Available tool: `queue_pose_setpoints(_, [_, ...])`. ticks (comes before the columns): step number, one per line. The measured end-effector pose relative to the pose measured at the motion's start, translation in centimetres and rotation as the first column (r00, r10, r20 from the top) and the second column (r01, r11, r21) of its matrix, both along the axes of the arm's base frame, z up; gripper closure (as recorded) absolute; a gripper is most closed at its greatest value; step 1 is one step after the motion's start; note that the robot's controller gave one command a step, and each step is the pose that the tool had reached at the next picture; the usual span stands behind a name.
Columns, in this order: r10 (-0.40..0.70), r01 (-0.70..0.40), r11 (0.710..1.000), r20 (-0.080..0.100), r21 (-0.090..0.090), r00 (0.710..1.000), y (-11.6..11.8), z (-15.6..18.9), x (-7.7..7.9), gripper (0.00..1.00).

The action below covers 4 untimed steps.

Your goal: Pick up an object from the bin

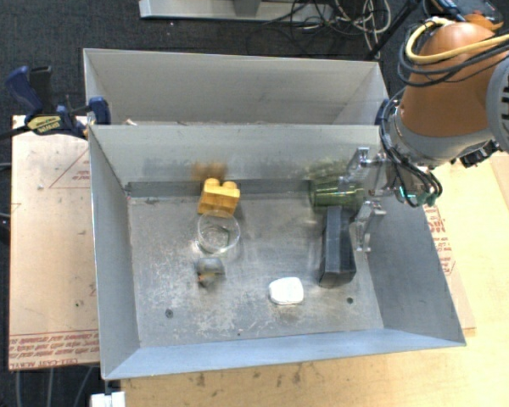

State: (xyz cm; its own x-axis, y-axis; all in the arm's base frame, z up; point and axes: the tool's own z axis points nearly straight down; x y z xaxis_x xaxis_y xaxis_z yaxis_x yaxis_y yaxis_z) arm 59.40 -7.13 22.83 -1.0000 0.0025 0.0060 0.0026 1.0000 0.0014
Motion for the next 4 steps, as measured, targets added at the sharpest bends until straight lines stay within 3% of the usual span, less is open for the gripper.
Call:
queue_pose_setpoints(1, [0.002, -0.002, 1.0, 0.008, -0.001, 1.0, 0.0, 0.5, 0.1, 0.0])
queue_pose_setpoints(2, [0.17, -0.17, 0.986, 0.015, -0.003, 0.985, -0.2, -3.0, 0.0, 0.0])
queue_pose_setpoints(3, [0.552, -0.552, 0.834, 0.007, -0.001, 0.834, -1.4, -6.5, -1.7, 0.0])
queue_pose_setpoints(4, [0.62, -0.62, 0.785, 0.01, -0.003, 0.785, -2.1, -7.0, -0.5, 0.0])
